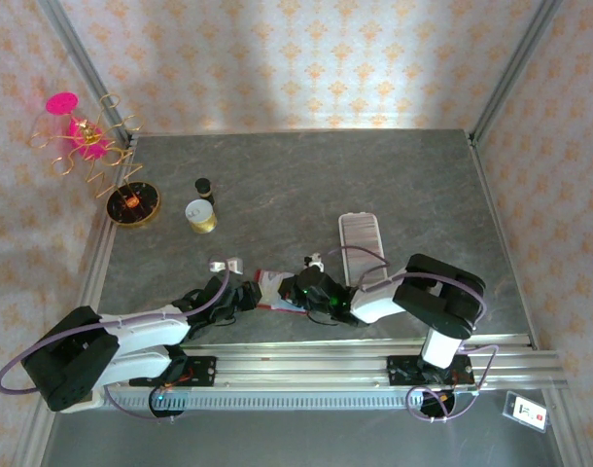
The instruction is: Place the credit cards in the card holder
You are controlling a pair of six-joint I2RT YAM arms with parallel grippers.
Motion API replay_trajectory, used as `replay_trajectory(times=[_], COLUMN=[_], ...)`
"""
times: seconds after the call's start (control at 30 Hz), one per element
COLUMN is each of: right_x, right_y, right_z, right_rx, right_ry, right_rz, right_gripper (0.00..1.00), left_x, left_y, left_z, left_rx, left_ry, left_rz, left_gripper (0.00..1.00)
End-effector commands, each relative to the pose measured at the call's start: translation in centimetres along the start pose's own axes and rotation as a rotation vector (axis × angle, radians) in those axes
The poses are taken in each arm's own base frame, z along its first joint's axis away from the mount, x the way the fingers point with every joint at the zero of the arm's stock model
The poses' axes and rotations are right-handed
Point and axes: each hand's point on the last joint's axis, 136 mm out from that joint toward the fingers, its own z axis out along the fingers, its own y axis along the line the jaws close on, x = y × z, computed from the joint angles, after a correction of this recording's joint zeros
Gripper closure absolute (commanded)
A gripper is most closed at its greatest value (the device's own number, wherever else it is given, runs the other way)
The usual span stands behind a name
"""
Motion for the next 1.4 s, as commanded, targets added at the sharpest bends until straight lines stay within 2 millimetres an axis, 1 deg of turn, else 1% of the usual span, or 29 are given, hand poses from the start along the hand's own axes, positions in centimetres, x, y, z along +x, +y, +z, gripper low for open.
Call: replay_trajectory(times=[0.0, 0.13, 0.33, 0.47, 0.6, 0.8, 1.1, 1.23, 1.37], right_x=[-0.3, -0.2, -0.2, 0.1, -0.1, -0.8, -0.8, -0.8, -1.0], right_y=[0.3, 0.7, 1.2, 1.0, 0.9, 0.6, -0.1, 0.0, 0.4], right_z=[0.7, 1.5, 1.8, 1.9, 1.8, 1.7, 1.9, 1.8, 1.2], right_rx=[0.025, 0.042, 0.049, 0.067, 0.092, 0.143, 0.174, 0.177, 0.171], right_ry=[-0.006, 0.017, 0.033, 0.052, 0.050, 0.023, 0.024, 0.026, 0.014], right_rz=[-0.040, -0.073, -0.113, -0.134, -0.157, -0.183, -0.179, -0.183, -0.188], right_gripper=[1.00, 1.00, 1.00, 1.00, 1.00, 1.00, 0.91, 0.90, 0.89], left_x=[2.4, 2.4, 2.3, 2.1, 2.1, 1.9, 2.0, 2.1, 2.0], left_y=[2.3, 1.6, 0.6, 0.3, 0.0, 0.2, 0.1, 0.2, 0.4], left_z=[-0.3, -0.5, -0.7, -0.7, -0.6, -0.6, -0.4, -0.4, -0.5], left_rx=[-0.076, -0.042, 0.003, 0.016, 0.023, 0.010, 0.016, 0.012, 0.002], left_ry=[0.084, 0.081, 0.080, 0.075, 0.075, 0.068, 0.071, 0.075, 0.070], left_rz=[-0.008, -0.018, -0.031, -0.033, -0.030, -0.017, -0.012, -0.011, -0.009], left_gripper=[0.80, 0.80, 0.80, 0.80, 0.79, 0.79, 0.79, 0.79, 0.79])
